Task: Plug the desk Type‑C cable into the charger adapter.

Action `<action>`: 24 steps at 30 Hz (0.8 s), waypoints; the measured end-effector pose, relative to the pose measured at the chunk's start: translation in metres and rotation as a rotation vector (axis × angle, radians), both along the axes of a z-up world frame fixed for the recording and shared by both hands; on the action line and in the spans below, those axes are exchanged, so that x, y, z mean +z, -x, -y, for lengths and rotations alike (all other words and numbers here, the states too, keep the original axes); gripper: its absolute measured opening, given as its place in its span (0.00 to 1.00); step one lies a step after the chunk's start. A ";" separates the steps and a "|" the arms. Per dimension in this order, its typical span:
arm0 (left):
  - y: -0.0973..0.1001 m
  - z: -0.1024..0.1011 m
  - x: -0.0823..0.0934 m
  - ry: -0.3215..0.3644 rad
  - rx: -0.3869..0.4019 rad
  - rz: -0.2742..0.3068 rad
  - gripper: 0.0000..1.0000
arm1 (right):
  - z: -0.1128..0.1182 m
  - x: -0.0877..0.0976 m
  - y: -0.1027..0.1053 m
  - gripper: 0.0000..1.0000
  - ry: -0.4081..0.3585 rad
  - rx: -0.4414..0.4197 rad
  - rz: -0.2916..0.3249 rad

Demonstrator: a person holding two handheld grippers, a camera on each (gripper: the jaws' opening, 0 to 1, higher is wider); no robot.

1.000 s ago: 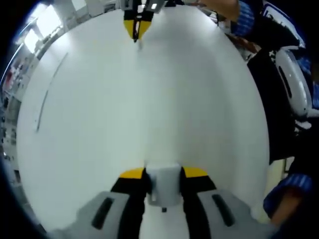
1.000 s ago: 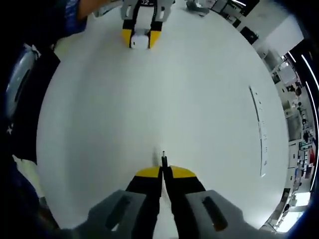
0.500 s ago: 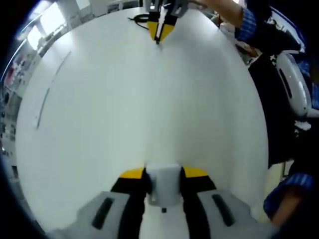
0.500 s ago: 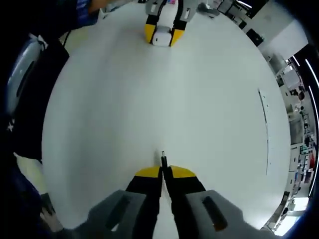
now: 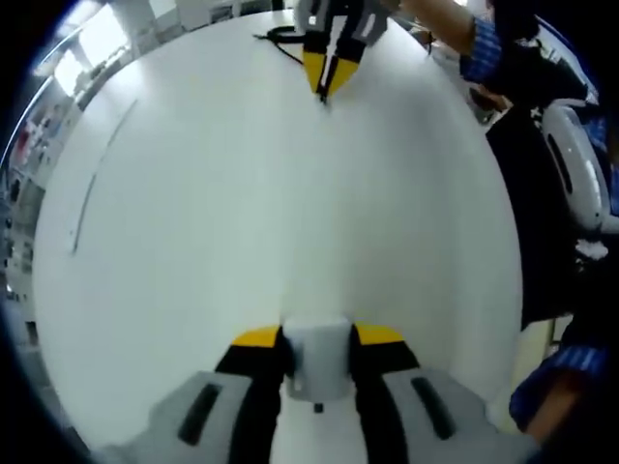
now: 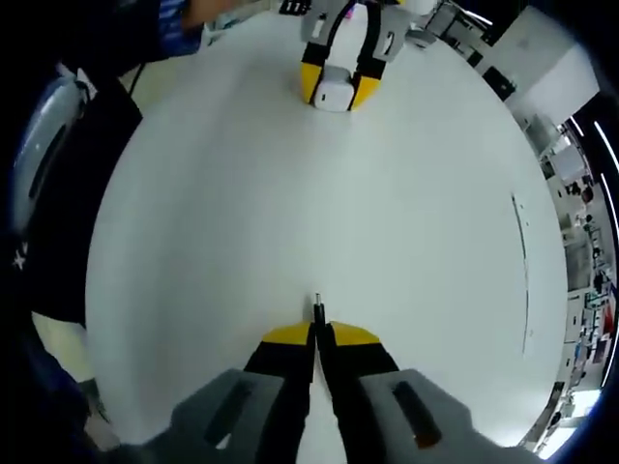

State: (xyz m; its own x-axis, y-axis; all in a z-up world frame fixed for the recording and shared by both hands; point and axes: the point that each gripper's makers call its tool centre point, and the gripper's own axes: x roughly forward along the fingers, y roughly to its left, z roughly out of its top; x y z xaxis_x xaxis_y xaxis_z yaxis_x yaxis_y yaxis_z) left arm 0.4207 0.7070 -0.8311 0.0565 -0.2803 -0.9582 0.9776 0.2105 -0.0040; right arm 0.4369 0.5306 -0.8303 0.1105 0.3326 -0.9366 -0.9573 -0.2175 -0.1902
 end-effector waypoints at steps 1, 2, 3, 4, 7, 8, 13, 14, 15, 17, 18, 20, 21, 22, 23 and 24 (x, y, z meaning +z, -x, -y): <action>0.000 0.002 0.000 0.003 -0.003 0.002 0.26 | -0.003 0.001 0.000 0.04 -0.008 -0.001 0.000; 0.001 0.005 0.000 0.006 -0.007 0.004 0.26 | -0.005 0.001 -0.001 0.04 -0.016 -0.001 0.000; 0.001 0.007 0.000 0.009 -0.010 0.007 0.26 | -0.008 0.002 -0.001 0.04 -0.024 -0.002 -0.001; 0.001 0.008 0.000 0.011 -0.010 0.008 0.26 | -0.009 0.002 0.000 0.04 -0.028 -0.002 -0.003; 0.001 0.014 0.001 0.033 -0.011 0.012 0.26 | -0.017 0.001 0.003 0.04 -0.044 0.008 0.004; 0.001 0.015 0.001 0.040 -0.011 0.012 0.26 | -0.019 0.001 0.003 0.04 -0.047 0.010 0.008; 0.002 0.023 0.002 0.063 -0.019 0.021 0.26 | -0.027 -0.001 0.009 0.04 -0.063 0.016 0.006; 0.002 0.025 0.002 0.066 -0.020 0.022 0.26 | -0.029 -0.001 0.009 0.04 -0.067 0.019 0.010; 0.002 0.027 0.002 0.068 -0.021 0.023 0.26 | -0.031 -0.001 0.009 0.04 -0.071 0.023 0.015; 0.003 0.031 0.003 0.079 -0.024 0.022 0.26 | -0.034 -0.001 0.011 0.04 -0.081 0.029 0.020; 0.003 0.034 0.003 0.085 -0.024 0.021 0.26 | -0.036 -0.001 0.011 0.04 -0.086 0.030 0.018; 0.004 0.039 0.003 0.093 -0.029 0.023 0.26 | -0.040 0.000 0.013 0.04 -0.099 0.033 0.019; 0.004 0.040 0.003 0.094 -0.032 0.025 0.26 | -0.043 0.000 0.013 0.04 -0.103 0.036 0.019; 0.004 0.041 0.003 0.099 -0.036 0.027 0.26 | -0.044 0.000 0.014 0.04 -0.109 0.037 0.020; 0.004 0.043 0.003 0.103 -0.036 0.027 0.26 | -0.046 0.000 0.014 0.04 -0.113 0.039 0.017; 0.004 0.044 0.004 0.106 -0.036 0.027 0.26 | -0.048 0.000 0.014 0.04 -0.117 0.040 0.016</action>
